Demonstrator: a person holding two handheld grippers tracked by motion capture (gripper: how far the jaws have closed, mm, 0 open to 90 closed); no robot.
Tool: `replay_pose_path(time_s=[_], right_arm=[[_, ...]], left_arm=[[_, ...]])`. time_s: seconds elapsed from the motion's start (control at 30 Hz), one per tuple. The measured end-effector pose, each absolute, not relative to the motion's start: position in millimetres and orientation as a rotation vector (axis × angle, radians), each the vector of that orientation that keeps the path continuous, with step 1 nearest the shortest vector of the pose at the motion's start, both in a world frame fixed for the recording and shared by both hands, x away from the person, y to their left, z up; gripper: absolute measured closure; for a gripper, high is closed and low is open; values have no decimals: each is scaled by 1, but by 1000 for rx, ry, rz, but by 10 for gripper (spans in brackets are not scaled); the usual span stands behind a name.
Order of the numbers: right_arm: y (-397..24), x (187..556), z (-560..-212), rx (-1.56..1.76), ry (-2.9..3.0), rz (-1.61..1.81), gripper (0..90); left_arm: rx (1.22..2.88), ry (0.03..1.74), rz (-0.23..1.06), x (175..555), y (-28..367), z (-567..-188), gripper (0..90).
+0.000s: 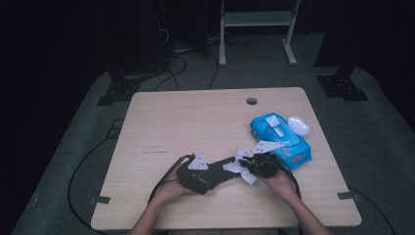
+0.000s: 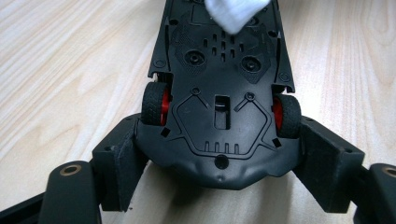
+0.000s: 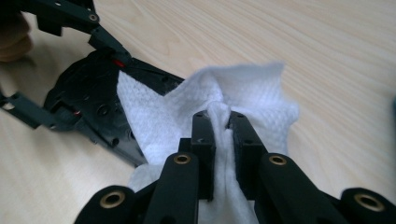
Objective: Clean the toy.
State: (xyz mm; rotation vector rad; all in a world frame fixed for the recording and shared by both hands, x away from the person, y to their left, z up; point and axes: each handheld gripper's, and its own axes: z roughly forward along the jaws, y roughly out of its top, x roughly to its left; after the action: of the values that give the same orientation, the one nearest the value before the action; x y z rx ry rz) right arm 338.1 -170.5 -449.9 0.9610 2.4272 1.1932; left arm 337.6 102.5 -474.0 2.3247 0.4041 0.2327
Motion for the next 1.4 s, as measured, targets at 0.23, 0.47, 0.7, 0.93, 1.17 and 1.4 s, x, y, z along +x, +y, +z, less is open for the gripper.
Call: replay_pose_path(time_s=[0.23,0.47,0.7,0.93,1.17,1.4], right_arm=[[-170,325,-449,907,2476,1187,812],[-171,320,-449,878,2500,1163,812],[-172,316,-451,858,2491,1179,814],[-170,311,-452,800,2492,1158,818],[-169,306,-454,753,2480,1141,822],[-169,303,-455,730,2483,1154,822]], left_arm=[[2326,402,227,338,103,-474,237],[2328,411,205,340,103,-473,236],[2281,435,128,342,109,-468,209],[2247,526,12,350,112,-470,193],[2186,638,-130,359,114,-473,240],[2194,711,-132,360,109,-471,251]])
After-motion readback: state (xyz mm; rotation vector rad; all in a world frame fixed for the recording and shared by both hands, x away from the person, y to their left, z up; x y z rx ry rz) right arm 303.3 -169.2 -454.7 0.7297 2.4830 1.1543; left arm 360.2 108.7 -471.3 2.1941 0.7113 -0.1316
